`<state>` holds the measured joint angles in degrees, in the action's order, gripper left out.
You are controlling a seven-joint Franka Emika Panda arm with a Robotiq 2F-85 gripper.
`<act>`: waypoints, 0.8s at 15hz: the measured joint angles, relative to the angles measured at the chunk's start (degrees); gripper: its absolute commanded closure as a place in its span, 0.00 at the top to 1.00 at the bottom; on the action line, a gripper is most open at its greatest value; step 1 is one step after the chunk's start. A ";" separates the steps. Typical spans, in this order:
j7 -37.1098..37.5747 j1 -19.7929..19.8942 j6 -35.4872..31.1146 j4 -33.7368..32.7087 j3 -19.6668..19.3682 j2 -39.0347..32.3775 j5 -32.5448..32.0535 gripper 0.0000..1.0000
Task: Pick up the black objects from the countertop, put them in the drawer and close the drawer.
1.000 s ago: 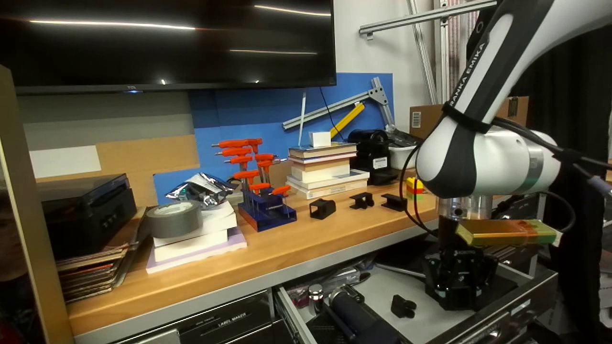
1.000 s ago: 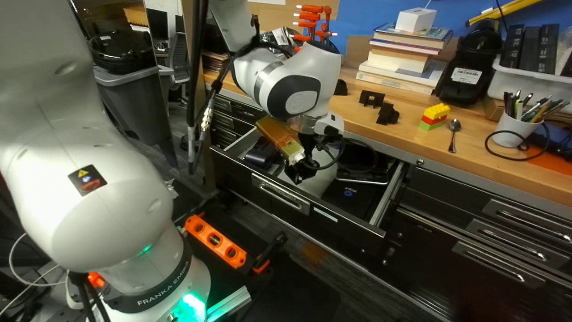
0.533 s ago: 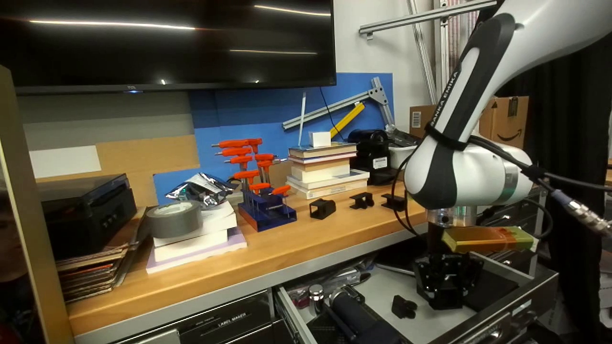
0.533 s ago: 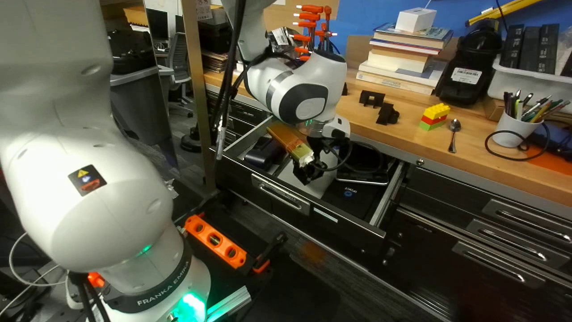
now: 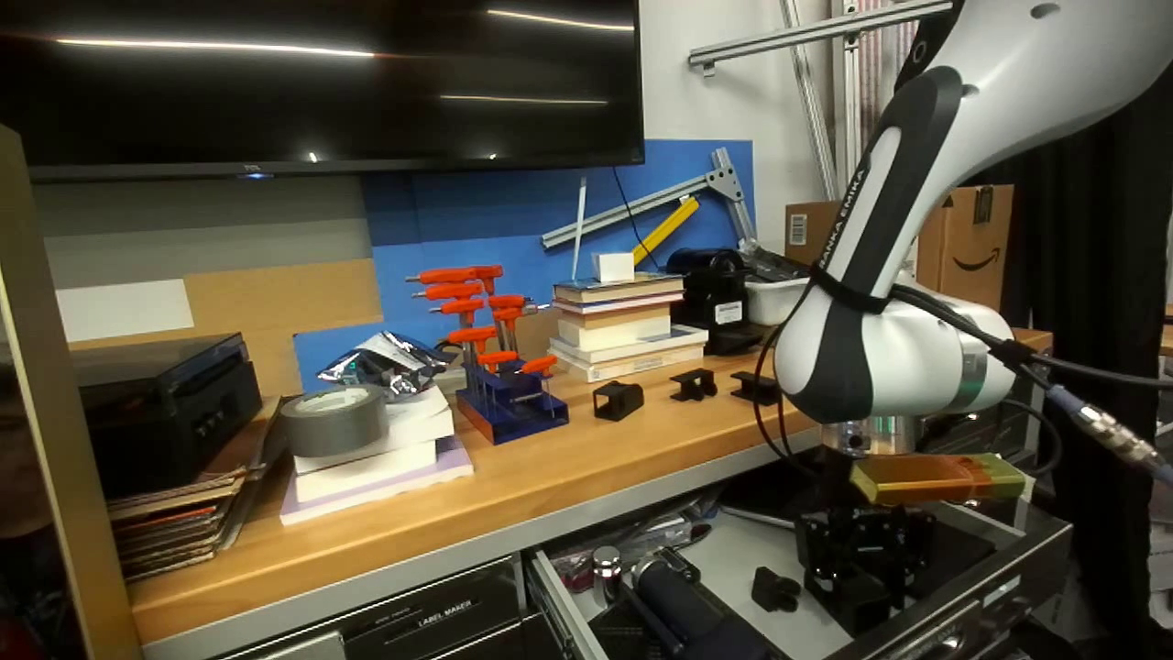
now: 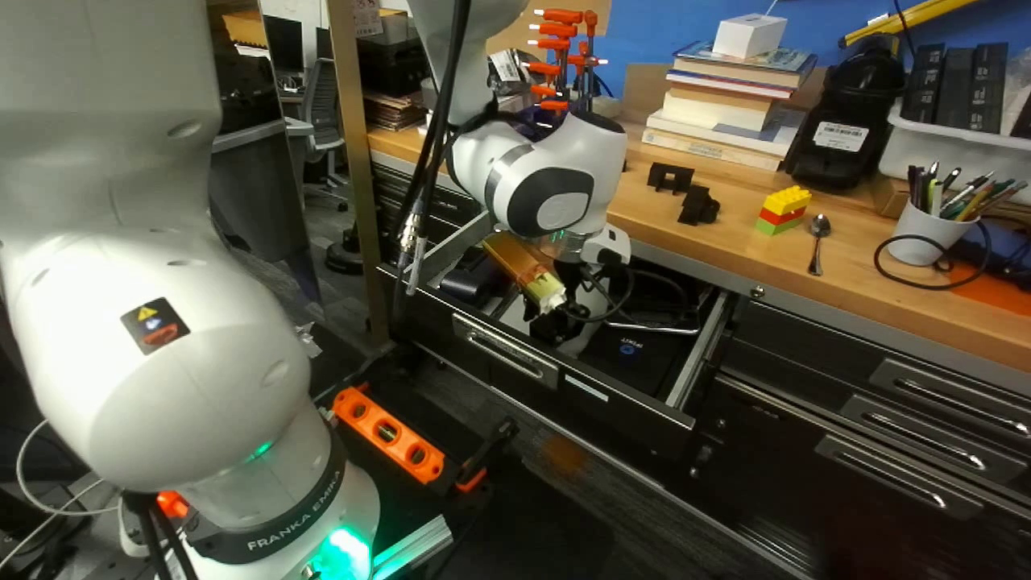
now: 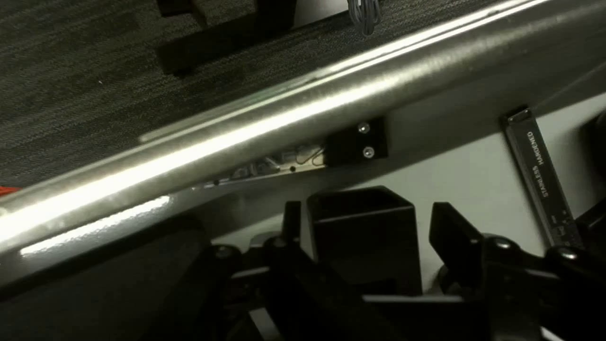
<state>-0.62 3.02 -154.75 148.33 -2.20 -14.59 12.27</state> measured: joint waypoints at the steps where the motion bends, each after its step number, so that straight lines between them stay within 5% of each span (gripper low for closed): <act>1: 0.00 0.15 0.00 0.04 0.00 -0.01 0.00 1.00; 6: 1.10 0.19 0.85 0.02 -1.10 2.91 -4.50 1.00; 12: 2.31 0.54 13.31 -3.98 -3.05 16.26 -13.82 1.00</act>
<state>1.69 3.55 -141.43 144.35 -5.25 1.67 -1.55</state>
